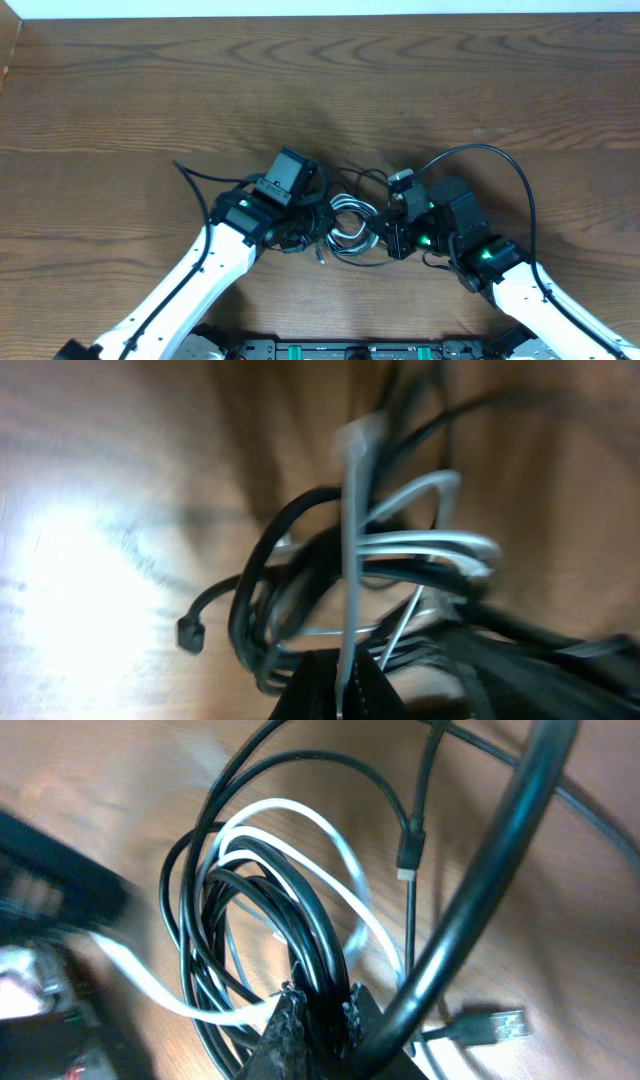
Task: Untangle cables
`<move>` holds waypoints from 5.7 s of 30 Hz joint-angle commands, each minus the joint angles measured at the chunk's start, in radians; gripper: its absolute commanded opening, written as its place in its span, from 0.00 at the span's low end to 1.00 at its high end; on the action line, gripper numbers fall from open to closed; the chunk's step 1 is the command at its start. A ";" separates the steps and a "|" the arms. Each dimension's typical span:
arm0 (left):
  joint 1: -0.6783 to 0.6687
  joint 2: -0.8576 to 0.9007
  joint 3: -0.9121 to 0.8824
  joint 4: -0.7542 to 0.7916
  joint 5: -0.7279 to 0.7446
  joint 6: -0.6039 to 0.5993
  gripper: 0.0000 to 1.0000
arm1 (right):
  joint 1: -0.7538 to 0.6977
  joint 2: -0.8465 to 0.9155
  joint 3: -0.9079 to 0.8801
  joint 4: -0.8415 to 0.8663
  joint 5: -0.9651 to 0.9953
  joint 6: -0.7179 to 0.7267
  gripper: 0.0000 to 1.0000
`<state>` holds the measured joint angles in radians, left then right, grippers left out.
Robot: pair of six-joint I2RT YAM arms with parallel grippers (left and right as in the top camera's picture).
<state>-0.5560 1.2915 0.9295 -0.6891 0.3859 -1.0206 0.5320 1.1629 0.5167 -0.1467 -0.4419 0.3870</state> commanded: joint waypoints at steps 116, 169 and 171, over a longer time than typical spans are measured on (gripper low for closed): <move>-0.232 0.270 0.035 0.620 -0.111 0.253 0.08 | -0.098 -0.136 0.077 -0.225 -0.151 0.196 0.68; -0.106 0.261 0.035 0.641 -0.034 0.191 0.08 | -0.098 -0.136 0.077 -0.377 -0.057 0.196 0.99; -0.106 0.261 0.035 0.641 -0.034 0.165 0.08 | -0.098 -0.136 0.077 -0.377 -0.057 0.195 0.99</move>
<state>-0.6636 1.5597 0.9451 -0.0456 0.3393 -0.8051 0.4305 1.0328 0.5770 -0.5232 -0.5003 0.5911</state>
